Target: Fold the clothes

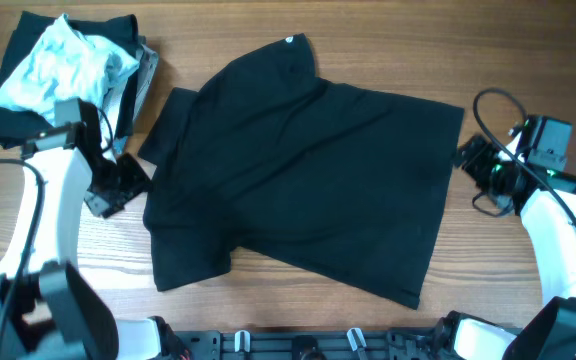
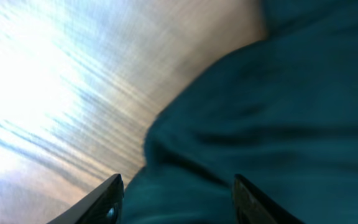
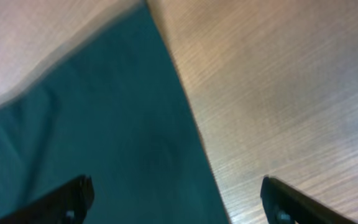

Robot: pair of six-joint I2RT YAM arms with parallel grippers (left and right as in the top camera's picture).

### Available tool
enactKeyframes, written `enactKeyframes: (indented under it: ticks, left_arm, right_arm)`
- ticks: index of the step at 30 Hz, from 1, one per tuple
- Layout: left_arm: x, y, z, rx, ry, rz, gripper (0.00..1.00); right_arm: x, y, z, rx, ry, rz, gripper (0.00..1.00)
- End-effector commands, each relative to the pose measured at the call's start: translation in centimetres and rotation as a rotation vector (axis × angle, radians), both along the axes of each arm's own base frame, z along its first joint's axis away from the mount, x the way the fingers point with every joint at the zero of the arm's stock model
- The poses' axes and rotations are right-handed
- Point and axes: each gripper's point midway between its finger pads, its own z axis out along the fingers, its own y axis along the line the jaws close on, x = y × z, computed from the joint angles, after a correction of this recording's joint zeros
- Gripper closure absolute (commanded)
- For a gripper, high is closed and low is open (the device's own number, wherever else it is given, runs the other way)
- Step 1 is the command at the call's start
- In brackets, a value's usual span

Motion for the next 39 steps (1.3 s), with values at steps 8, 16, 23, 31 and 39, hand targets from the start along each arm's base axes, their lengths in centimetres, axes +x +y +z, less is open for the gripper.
enactKeyframes:
  ticks: [8, 16, 23, 31, 39]
  left_arm:
    - [2.7, -6.9, 4.4, -0.037, -0.215, -0.342, 0.39]
    - [4.2, -10.0, 4.9, -0.035, -0.290, -0.441, 0.38]
    - [4.3, -10.0, 5.0, -0.036, -0.294, -0.440, 0.38]
    - [4.5, -10.3, 5.1, -0.050, -0.306, -0.443, 0.33]
    - [2.5, -11.0, 3.8, -0.108, -0.228, -0.448, 0.29]
  right_arm:
    - [6.6, -1.0, -6.4, -0.073, -0.092, 0.178, 0.15]
    - [7.1, 2.4, -11.0, 0.008, -0.064, 0.312, 0.48]
    - [8.2, -3.2, -10.2, -0.095, -0.069, 0.101, 0.96]
    - [10.3, -14.6, -3.0, -0.188, -0.161, -0.004, 0.75]
    - [9.3, -12.0, 6.4, -0.066, -0.227, 0.021, 0.26]
